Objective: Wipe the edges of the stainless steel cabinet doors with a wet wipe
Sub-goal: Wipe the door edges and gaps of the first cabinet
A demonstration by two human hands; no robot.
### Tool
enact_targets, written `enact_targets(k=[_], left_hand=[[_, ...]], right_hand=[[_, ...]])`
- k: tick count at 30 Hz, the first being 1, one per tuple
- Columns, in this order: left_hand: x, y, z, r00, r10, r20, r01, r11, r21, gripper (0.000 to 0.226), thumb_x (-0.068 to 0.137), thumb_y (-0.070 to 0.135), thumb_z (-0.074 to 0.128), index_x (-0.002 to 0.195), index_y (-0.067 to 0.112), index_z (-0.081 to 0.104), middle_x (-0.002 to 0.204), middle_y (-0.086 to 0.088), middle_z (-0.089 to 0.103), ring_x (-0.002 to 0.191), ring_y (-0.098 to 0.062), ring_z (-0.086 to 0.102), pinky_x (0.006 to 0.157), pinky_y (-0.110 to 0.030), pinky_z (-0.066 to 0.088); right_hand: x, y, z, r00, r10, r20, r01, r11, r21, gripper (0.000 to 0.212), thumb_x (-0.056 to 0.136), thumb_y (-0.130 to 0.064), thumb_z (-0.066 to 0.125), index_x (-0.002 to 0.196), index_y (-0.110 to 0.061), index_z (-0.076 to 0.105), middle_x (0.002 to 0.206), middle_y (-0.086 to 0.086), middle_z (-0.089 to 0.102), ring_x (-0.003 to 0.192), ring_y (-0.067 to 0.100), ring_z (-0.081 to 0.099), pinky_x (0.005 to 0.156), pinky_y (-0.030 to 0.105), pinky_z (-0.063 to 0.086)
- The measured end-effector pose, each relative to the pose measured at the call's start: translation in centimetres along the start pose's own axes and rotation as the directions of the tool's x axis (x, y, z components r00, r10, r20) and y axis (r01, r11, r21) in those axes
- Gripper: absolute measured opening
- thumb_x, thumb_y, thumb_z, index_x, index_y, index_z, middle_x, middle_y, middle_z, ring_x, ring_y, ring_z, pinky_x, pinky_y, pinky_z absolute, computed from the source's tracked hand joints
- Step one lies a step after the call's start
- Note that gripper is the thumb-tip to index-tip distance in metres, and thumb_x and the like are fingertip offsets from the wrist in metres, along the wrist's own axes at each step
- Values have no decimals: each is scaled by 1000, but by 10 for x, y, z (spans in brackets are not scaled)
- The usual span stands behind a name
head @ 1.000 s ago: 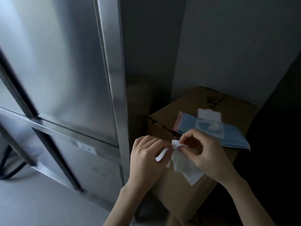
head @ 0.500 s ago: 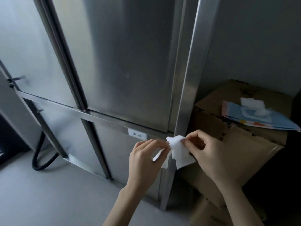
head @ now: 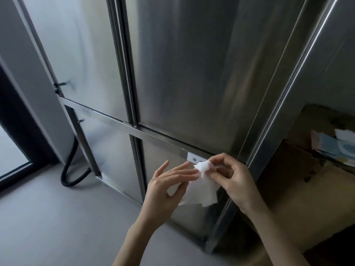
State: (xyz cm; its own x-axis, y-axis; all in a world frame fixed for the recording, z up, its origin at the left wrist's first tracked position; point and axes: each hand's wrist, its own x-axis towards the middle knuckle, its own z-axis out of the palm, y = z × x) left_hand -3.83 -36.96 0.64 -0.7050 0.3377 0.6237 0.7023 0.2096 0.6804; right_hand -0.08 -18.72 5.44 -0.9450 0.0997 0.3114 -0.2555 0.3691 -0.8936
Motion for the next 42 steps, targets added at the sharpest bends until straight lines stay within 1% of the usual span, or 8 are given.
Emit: enact_targets(k=[4, 10, 13, 16, 23, 28, 35, 42], left_hand=[[20, -33, -29, 990, 82, -116, -44, 952, 304, 18, 86, 13, 64, 93, 23, 77, 109, 14, 71, 116, -7, 62, 104, -55, 42], [85, -74, -75, 965, 234, -116, -104, 751, 652, 27, 86, 23, 58, 109, 25, 73, 114, 9, 70, 111, -12, 63, 102, -39, 43], [117, -92, -94, 984, 149, -97, -27, 664, 748, 38, 83, 31, 61, 120, 25, 67, 125, 3, 65, 117, -18, 60, 106, -44, 40], [134, -106, -111, 994, 64, -92, 33, 615, 787, 43, 83, 37, 60, 125, 26, 65, 131, 0, 62, 121, -21, 57, 104, -51, 43], [150, -152, -161, 993, 18, -118, 85, 591, 802, 44, 86, 40, 52, 126, 28, 64, 134, 1, 59, 126, -22, 54, 104, -50, 43], [173, -192, -207, 997, 41, -61, 25, 597, 802, 46, 87, 43, 50, 129, 30, 61, 137, 1, 56, 129, -20, 51, 108, -49, 39], [217, -242, -293, 990, 111, 87, -137, 628, 766, 48, 86, 36, 63, 134, 30, 57, 143, 2, 51, 134, -20, 45, 114, -42, 29], [267, -270, -350, 944, 244, 221, -328, 639, 696, 49, 86, 34, 66, 134, 31, 56, 145, 5, 49, 136, -17, 43, 115, -43, 32]], right_hand=[[41, 3, 18, 972, -219, -85, 198, 959, -204, 11, 78, -27, 72, 84, -19, 69, 84, -10, 66, 81, 6, 64, 67, 14, 52], [127, 9, 41, 871, -474, -130, 361, 796, -486, 13, 78, -6, 76, 85, -16, 73, 84, -7, 64, 74, 7, 64, 64, 32, 55], [167, 8, 58, 814, -571, -103, 437, 721, -538, 16, 74, -6, 78, 84, -18, 74, 82, -6, 63, 70, 3, 59, 65, 16, 49], [199, 4, 80, 770, -634, -68, 508, 674, -537, 17, 73, 0, 77, 85, -11, 73, 81, -1, 63, 75, 5, 56, 74, 2, 40], [253, -1, 135, 771, -637, -14, 538, 663, -520, 16, 76, -4, 77, 84, -13, 67, 81, -5, 61, 67, 5, 54, 66, 4, 38], [297, -16, 177, 677, -734, -55, 606, 598, -525, 7, 78, -6, 69, 82, -12, 69, 80, -4, 60, 73, -2, 50, 73, -4, 32], [340, -41, 244, 728, -664, -173, 450, 652, -610, 14, 79, -2, 73, 84, -14, 70, 85, -6, 60, 70, 10, 61, 59, 32, 51], [366, -83, 276, 653, -701, -288, 338, 610, -717, 8, 77, 1, 73, 81, -7, 71, 83, 0, 63, 66, 12, 60, 63, 20, 46]])
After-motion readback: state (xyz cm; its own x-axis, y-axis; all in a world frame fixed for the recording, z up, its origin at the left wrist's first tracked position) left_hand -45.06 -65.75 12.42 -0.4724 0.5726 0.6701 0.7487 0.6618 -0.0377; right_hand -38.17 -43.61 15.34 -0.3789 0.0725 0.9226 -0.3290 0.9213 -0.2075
